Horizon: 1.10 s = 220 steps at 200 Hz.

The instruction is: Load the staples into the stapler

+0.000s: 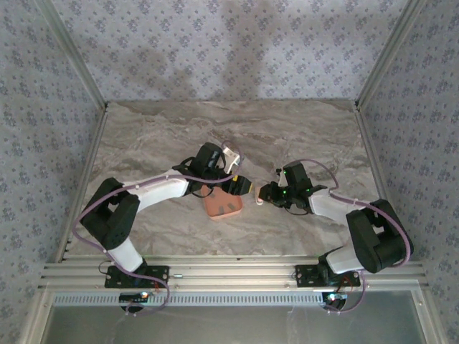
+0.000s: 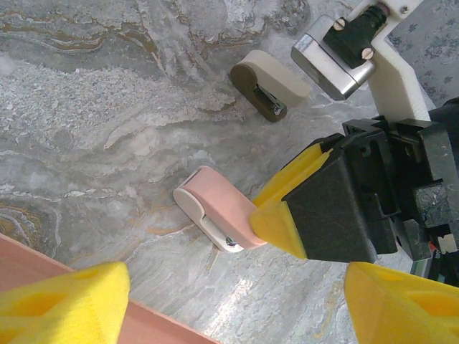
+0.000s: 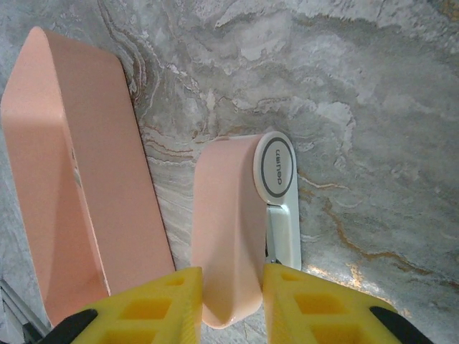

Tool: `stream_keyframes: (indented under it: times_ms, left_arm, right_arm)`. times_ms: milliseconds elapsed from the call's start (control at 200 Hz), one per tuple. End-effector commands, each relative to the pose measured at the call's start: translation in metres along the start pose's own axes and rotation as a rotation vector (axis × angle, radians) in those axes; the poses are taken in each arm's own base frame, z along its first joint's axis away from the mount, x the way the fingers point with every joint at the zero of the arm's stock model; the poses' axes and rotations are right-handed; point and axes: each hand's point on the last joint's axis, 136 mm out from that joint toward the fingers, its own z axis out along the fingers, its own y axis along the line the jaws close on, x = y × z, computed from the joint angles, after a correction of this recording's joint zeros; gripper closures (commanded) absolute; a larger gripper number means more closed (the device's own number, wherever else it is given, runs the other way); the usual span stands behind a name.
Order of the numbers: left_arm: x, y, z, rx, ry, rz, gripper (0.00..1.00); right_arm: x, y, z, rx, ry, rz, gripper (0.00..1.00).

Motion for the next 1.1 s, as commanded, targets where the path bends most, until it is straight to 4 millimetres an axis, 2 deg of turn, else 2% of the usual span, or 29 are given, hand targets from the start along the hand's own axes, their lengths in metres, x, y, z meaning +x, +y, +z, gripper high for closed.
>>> stream_keyframes:
  times_ms: [0,215,375,500,690,810,975,1094]
  left_arm:
    - [-0.004,-0.005,-0.008,0.002,-0.023,0.025,0.21]
    - [-0.003,-0.003,-0.006,-0.002,-0.017,0.02,0.22]
    - [-0.001,-0.002,-0.004,-0.002,-0.012,0.015,0.21]
    - [-0.004,-0.003,-0.005,-0.002,-0.018,0.015,0.21]
    - [-0.009,-0.003,-0.013,-0.03,-0.047,0.016,0.21]
    - [-0.015,0.008,-0.026,-0.122,-0.095,0.007,0.21]
    - [-0.018,0.018,-0.05,-0.218,-0.162,0.01,0.2]
    - [-0.013,0.029,-0.066,-0.294,-0.195,0.0,0.2]
  right_arm:
    - [0.022,-0.029,0.005,0.103,0.057,0.019,0.73]
    - [0.04,-0.055,0.012,0.176,0.091,0.039,0.75]
    - [0.042,-0.058,0.012,0.199,0.105,0.027,0.75]
    - [0.035,-0.045,0.007,0.195,0.096,-0.01,0.74]
    - [0.01,-0.012,-0.011,0.207,0.047,-0.088,0.6]
    - [-0.001,0.005,-0.019,0.198,0.028,-0.151,0.57]
    - [-0.008,0.015,-0.025,0.238,0.013,-0.186,0.54]
    - [-0.007,0.014,-0.026,0.313,0.029,-0.205,0.53]
